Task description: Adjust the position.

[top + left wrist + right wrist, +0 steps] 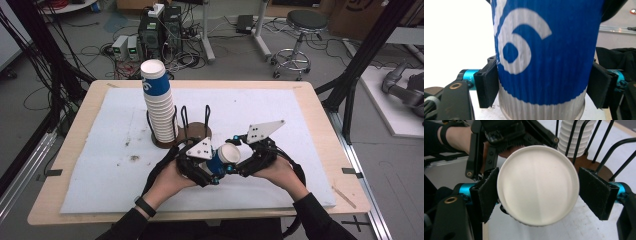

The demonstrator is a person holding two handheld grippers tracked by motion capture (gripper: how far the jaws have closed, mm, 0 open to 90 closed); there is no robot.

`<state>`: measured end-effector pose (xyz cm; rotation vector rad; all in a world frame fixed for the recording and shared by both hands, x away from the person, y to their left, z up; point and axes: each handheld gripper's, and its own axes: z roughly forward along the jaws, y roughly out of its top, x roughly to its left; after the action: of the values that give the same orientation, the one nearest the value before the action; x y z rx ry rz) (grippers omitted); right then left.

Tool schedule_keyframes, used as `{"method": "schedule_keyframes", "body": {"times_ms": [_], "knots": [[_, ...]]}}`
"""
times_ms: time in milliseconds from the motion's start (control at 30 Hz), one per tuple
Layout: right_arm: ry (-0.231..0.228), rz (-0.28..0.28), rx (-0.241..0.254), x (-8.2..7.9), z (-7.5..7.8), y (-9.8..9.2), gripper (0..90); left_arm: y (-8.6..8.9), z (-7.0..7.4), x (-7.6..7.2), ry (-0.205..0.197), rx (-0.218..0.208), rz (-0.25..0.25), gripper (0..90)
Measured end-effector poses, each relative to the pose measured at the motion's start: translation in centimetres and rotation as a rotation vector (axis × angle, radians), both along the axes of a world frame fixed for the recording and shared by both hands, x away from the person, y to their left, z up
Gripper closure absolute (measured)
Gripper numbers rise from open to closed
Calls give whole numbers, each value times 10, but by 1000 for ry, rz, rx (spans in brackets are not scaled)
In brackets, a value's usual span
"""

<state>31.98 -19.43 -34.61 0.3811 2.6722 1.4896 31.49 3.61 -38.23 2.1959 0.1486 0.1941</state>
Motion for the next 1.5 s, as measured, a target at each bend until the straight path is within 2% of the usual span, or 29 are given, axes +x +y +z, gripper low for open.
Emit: {"method": "schedule_keyframes", "body": {"times_ms": [67, 167, 233, 300, 367, 433, 500, 567, 667, 733, 767, 900, 1000, 1067, 1167, 1267, 1400, 1467, 1500], "knots": [[-2, 16, 8, 1, 0, -2, 288, 1, 0, 0, -18, -24, 12, 186], [0, 1, 64, 4, 0, -8, 295, 5, -1, -1, -48, -138, 37, 86], [13, -4, 106, 6, 0, -14, 298, 9, -2, 0, -42, -205, 54, 67], [21, -4, 160, 9, 0, -21, 299, 12, -4, 0, -27, -275, 63, 65], [46, -8, 204, 10, 1, -25, 299, 15, -6, 1, -15, -334, 71, 65], [54, -10, 246, 10, 1, -28, 299, 17, -9, 3, 25, -402, 66, 65], [66, 0, 286, 11, 2, -30, 299, 18, -12, 5, 54, -431, 68, 65], [76, 9, 306, 11, 2, -30, 299, 18, -13, 6, 62, -446, 66, 65], [77, 15, 310, 10, 1, -29, 299, 18, -12, 5, 61, -450, 55, 72], [75, 11, 301, 10, 0, -29, 300, 19, -11, 4, 56, -449, 41, 151], [78, 15, 309, 11, 0, -30, 299, 20, -10, 5, 58, -447, 37, 161], [90, 22, 309, 12, 0, -31, 298, 21, -7, 5, 52, -424, 25, 187], [83, 26, 289, 11, 0, -30, 294, 21, -5, 5, 50, -388, 15, 193], [74, 27, 256, 11, 0, -30, 279, 22, -3, 6, 55, -357, 14, 197], [56, 1, 179, 11, 2, -28, 205, 21, 2, 7, 44, -279, 6, 198], [41, 16, 93, 8, 7, -25, 205, 19, 5, 7, 25, -211, -2, 202], [20, 25, 26, 6, 8, -20, 205, 16, 7, 5, -5, -114, -4, 204], [32, 31, -8, 6, 5, -18, 207, 14, 8, 4, -14, -86, -10, 205], [36, 30, -24, 7, 3, -17, 208, 14, 9, 3, -17, -88, -10, 205]]}}
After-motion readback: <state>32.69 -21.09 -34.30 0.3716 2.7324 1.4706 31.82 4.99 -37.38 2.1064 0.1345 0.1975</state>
